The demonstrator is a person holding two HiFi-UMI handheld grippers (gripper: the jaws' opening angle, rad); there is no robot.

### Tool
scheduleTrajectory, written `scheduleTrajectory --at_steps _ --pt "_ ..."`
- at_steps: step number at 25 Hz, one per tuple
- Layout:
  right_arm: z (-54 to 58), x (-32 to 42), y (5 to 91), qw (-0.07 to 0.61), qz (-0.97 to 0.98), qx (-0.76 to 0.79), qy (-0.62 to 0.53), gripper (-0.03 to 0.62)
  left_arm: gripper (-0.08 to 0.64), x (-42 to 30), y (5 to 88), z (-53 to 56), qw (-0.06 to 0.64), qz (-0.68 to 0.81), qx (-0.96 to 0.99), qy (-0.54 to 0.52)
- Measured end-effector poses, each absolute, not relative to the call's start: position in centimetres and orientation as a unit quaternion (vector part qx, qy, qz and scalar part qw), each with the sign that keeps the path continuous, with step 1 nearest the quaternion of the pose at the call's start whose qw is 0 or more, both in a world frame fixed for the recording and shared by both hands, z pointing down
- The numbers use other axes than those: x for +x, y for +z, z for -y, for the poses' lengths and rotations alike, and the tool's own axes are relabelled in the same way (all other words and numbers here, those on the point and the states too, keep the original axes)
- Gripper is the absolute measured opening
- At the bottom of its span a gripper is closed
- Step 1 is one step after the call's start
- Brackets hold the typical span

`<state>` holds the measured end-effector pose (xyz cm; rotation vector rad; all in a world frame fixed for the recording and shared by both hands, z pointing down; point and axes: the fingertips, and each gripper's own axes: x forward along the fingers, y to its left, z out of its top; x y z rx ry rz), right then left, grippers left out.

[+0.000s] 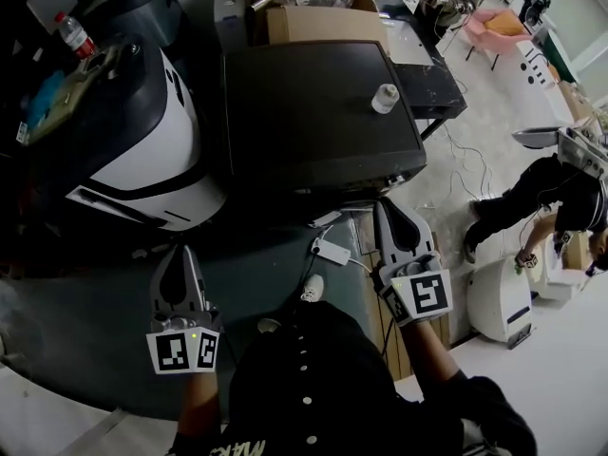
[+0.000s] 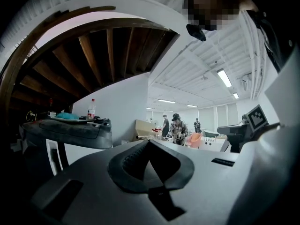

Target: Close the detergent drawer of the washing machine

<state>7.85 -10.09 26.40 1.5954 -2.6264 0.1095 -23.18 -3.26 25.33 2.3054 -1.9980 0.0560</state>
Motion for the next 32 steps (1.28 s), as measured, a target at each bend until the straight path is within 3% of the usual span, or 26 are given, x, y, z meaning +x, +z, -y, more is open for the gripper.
scheduleTrajectory --at_steps 32 --pt "8.2 6.9 21.9 -0.004 0.858 0.514 -0.008 0.035 0.014 -23.0 21.5 2.3 0.008 0.654 0.756 -0.007"
